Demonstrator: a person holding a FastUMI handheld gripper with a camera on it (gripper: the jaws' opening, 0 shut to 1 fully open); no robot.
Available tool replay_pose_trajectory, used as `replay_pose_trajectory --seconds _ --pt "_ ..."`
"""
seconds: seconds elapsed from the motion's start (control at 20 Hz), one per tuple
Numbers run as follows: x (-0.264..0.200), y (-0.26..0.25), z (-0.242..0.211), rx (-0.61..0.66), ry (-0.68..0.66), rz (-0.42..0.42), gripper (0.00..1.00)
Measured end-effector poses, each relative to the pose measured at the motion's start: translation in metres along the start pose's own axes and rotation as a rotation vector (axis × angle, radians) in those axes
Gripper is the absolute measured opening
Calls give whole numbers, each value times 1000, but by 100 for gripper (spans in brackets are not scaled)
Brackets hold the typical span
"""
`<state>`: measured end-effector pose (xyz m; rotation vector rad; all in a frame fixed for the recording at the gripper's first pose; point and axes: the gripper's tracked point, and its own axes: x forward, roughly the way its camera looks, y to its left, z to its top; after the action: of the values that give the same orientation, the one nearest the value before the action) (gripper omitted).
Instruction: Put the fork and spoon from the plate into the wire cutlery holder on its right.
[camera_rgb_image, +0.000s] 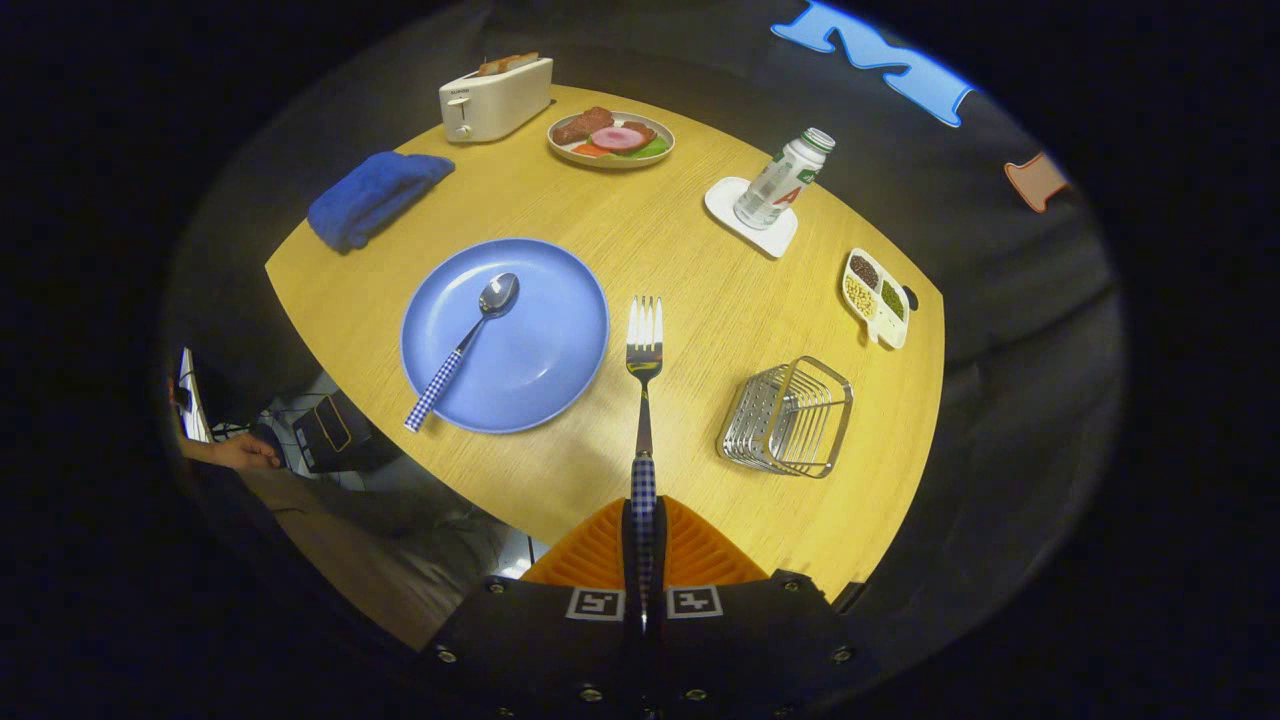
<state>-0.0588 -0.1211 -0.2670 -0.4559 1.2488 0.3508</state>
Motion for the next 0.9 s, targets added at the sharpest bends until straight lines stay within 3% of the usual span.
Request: replay_pose_trajectory --seconds 0.4,0.6,0.9 --pt "-27 -55 -17 39 41 -15 1" --pt "-34 -85 -14 155 49 31 1" --pt "-31 -123 -23 199 115 -11 1"
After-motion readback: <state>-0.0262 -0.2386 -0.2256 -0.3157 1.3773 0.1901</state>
